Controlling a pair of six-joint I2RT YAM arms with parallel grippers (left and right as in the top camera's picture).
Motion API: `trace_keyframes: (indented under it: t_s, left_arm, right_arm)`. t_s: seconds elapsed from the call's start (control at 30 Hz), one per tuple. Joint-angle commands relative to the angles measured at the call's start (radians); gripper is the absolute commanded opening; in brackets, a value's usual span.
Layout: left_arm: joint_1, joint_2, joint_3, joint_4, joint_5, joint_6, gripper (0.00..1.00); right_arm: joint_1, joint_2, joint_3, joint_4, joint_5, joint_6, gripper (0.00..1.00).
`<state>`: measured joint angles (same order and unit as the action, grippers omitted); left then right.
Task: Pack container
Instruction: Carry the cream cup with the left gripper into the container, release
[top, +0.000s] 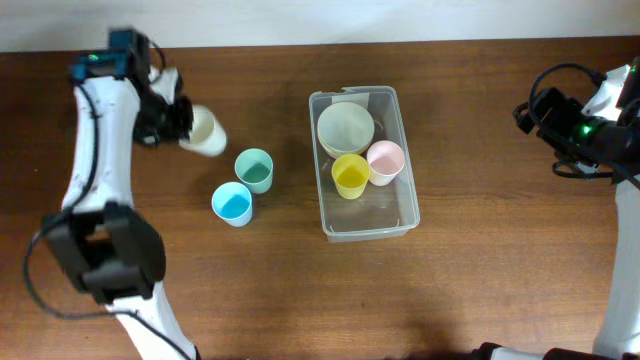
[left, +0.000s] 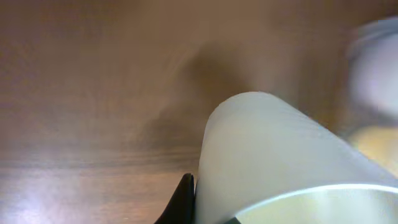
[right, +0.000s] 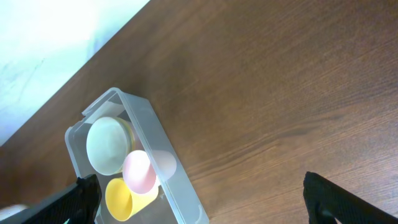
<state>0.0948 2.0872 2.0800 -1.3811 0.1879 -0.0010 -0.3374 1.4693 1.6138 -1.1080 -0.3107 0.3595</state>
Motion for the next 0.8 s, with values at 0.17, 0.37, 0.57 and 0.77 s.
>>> trace_keyframes:
  t_s: [0.17,0.37,0.57,0.77]
  left_arm:
    - [-0.329,-0.198,0.100,-0.006,0.078,0.060,0.01]
    - [-0.582,-0.131,0.092,0.043,-0.019,0.101,0.01]
    - [-0.753,-0.008,0.092,0.125,-0.084,0.151,0.01]
    - [-0.815,0.127,0.092,0.148,-0.099,0.153,0.01]
  right_arm:
    - [-0.004,-0.002,0.006,0.000,0.009,-0.003,0.99]
    - [-0.004,-0.002,0.006,0.000,0.009,-0.003,0.99]
    - [-0.004,-0.002,0.006,0.000,0.009,-0.003,0.99]
    - [-0.004,-0.002,0.006,0.000,0.009,-0.003,0.99]
